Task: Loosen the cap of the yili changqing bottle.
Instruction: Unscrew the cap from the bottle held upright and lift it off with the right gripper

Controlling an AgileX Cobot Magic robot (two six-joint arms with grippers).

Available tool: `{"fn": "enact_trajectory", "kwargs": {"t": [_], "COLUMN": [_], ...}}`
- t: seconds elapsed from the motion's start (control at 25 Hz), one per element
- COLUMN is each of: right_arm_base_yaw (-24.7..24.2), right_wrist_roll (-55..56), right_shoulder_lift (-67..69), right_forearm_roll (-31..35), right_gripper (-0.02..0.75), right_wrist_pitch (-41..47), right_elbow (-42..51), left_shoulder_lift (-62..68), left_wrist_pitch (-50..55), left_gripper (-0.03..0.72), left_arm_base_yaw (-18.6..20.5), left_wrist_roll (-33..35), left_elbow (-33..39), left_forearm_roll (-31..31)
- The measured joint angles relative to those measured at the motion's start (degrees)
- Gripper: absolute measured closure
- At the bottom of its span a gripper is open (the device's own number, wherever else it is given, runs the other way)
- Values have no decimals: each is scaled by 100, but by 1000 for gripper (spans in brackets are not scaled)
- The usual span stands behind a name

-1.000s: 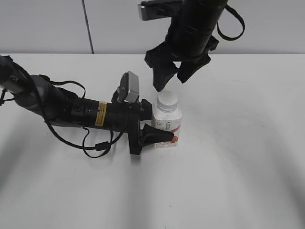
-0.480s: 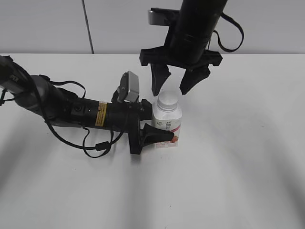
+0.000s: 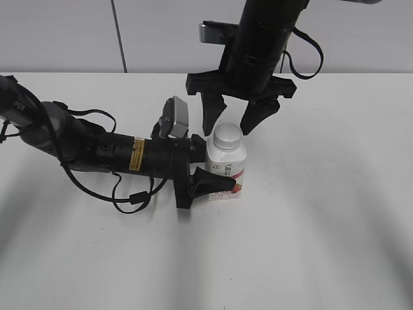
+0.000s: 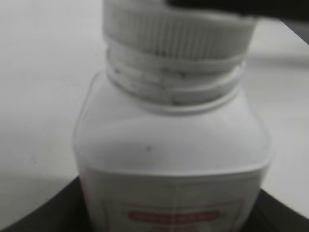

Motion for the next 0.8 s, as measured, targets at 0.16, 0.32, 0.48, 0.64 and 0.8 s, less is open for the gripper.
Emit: {"fn": "enact_trajectory", "kwargs": {"t": [0.16,0.32,0.48,0.64,0.8], "right_arm_base_yaw": [0,0,0,0,0], "right_wrist_roll": [13,13,13,19,19], "right_shoulder_lift": [12,90,97,97,97], "right_forearm_roll": [18,32,42,53,46], "right_gripper": [214,235,237,237,268], "right_wrist_pitch": [-48,-37,-1,5,40], "right_elbow": [0,0,0,0,0], "left_shoulder_lift": [0,0,0,0,0], "left_wrist_pitch": [0,0,0,0,0], "left_gripper": [259,259,259,259,259], "left_arm_base_yaw": [0,0,0,-2,-2], "left_wrist_roll": [-4,-4,-4,-4,-4], "left_elbow": [0,0,0,0,0], "left_forearm_roll": [-7,-7,-7,-7,-7]}}
